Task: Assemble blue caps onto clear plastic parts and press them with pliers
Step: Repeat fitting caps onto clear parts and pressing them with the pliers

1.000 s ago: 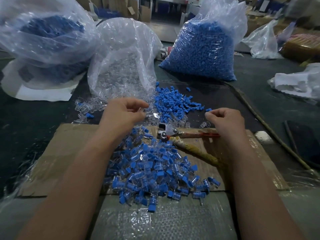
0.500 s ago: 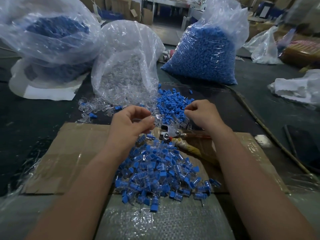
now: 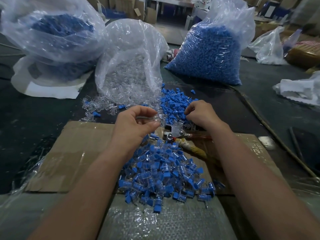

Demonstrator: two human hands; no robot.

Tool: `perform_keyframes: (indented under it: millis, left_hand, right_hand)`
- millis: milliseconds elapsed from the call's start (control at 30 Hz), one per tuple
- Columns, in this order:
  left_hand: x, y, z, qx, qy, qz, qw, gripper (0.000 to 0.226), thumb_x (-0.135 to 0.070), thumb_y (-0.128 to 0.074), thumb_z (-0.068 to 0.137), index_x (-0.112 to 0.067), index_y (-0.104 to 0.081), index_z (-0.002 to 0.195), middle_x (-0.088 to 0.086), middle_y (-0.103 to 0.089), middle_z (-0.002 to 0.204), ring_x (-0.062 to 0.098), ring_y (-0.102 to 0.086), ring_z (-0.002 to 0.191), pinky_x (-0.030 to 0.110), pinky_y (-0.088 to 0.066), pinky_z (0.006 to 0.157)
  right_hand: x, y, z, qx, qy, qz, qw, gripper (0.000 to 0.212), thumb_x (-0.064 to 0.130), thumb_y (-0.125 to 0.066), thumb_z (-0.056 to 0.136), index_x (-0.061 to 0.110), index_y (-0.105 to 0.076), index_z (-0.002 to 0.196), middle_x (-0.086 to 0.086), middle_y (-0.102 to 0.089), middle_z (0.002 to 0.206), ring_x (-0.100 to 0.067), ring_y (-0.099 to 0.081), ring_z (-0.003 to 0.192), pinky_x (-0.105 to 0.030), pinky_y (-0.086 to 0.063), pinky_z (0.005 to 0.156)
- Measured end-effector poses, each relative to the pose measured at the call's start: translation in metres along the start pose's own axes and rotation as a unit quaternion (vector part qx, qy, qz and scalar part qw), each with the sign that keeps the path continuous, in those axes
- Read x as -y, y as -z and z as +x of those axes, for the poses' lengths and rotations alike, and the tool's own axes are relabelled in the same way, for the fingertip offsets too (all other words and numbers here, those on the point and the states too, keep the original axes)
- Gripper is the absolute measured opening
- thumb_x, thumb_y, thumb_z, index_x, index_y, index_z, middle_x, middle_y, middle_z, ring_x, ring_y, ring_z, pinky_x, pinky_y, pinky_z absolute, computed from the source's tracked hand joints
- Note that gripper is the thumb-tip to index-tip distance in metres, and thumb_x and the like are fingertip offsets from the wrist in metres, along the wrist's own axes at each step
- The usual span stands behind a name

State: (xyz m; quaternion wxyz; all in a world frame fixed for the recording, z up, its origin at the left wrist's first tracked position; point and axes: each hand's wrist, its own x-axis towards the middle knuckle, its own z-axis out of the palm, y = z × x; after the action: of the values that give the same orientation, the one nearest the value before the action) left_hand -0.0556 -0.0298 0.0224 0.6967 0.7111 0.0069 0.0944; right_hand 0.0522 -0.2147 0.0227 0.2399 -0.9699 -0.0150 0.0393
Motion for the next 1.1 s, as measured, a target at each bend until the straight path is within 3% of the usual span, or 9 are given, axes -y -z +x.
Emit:
perform_keyframes:
  millis: [100,233,367,567,667,833,1000,1100]
  left_hand:
    - [0.001,0.001,0.001,-0.014,0.010,-0.007,1.000,0.026,0.003,-0.073,0.066,-0.018,-0.062,0.077,-0.005,-0.064,0.074,-0.001,-0.061,0.066,0.009,-0.049,0.061]
    - [0.001,0.001,0.001,-0.006,0.011,0.003,1.000,0.022,0.002,-0.074,0.065,-0.015,-0.061,0.072,-0.014,-0.065,0.059,-0.005,-0.060,0.058,0.008,-0.048,0.057]
    - [0.001,0.002,0.000,-0.004,0.005,0.007,1.000,0.016,-0.002,-0.072,0.070,-0.015,-0.062,0.071,-0.011,-0.067,0.061,0.000,-0.062,0.060,0.010,-0.050,0.058]
    - [0.000,0.001,-0.001,0.002,0.012,-0.022,1.000,0.014,0.000,-0.067,0.075,-0.012,-0.062,0.071,-0.001,-0.068,0.064,0.009,-0.067,0.065,0.016,-0.053,0.060]
    - [-0.001,0.001,-0.001,0.010,0.016,-0.035,0.999,0.013,0.001,-0.066,0.076,-0.010,-0.061,0.073,0.000,-0.068,0.062,0.010,-0.067,0.064,0.017,-0.054,0.059]
    - [-0.002,0.000,-0.001,0.023,0.023,-0.054,0.998,0.012,0.002,-0.064,0.076,-0.009,-0.059,0.073,0.001,-0.069,0.061,0.011,-0.067,0.061,0.019,-0.054,0.057]
    - [-0.003,0.000,-0.002,0.022,0.030,-0.066,0.997,0.011,0.000,-0.065,0.074,-0.009,-0.059,0.074,0.001,-0.069,0.061,0.012,-0.067,0.059,0.019,-0.054,0.054]
    - [-0.003,0.001,-0.002,0.026,0.035,-0.071,0.997,0.009,0.000,-0.064,0.074,-0.007,-0.059,0.077,0.002,-0.069,0.062,0.011,-0.067,0.057,0.018,-0.052,0.052]
  right_hand:
    - [-0.002,0.002,-0.001,0.004,-0.002,0.023,1.000,0.030,-0.002,-0.058,0.083,0.024,-0.059,0.068,-0.005,-0.063,0.098,-0.012,-0.054,0.078,-0.027,-0.043,0.066]
    - [-0.006,0.002,-0.002,-0.020,0.000,0.071,0.997,0.020,-0.001,-0.063,0.081,0.019,-0.064,0.081,-0.004,-0.061,0.099,-0.010,-0.054,0.078,-0.021,-0.042,0.062]
    - [-0.013,0.000,-0.003,-0.038,0.004,0.116,0.993,0.013,0.007,-0.065,0.083,0.019,-0.065,0.089,-0.003,-0.064,0.097,-0.004,-0.053,0.072,-0.021,-0.040,0.064]
    - [-0.004,-0.004,0.000,-0.044,0.047,0.068,0.996,0.023,0.018,-0.056,0.090,0.011,-0.067,0.109,-0.005,-0.065,0.112,-0.012,-0.055,0.091,-0.026,-0.043,0.077]
    - [0.003,-0.007,0.004,-0.018,0.042,0.041,0.998,0.023,0.023,-0.060,0.087,0.011,-0.069,0.104,-0.005,-0.066,0.106,-0.014,-0.055,0.083,-0.030,-0.047,0.074]
    - [0.006,-0.006,0.009,0.000,0.018,0.007,1.000,0.013,0.012,-0.060,0.084,0.013,-0.070,0.091,-0.005,-0.065,0.092,-0.007,-0.050,0.065,-0.028,-0.043,0.064]
    - [0.003,-0.005,0.006,0.001,0.043,-0.021,0.999,0.012,0.012,-0.054,0.091,0.012,-0.066,0.091,-0.004,-0.063,0.095,-0.015,-0.054,0.077,-0.029,-0.041,0.067]
    - [-0.002,-0.001,-0.002,-0.033,0.049,0.021,0.998,0.011,0.015,-0.051,0.094,0.013,-0.055,0.084,0.000,-0.056,0.088,-0.011,-0.047,0.070,-0.031,-0.038,0.066]
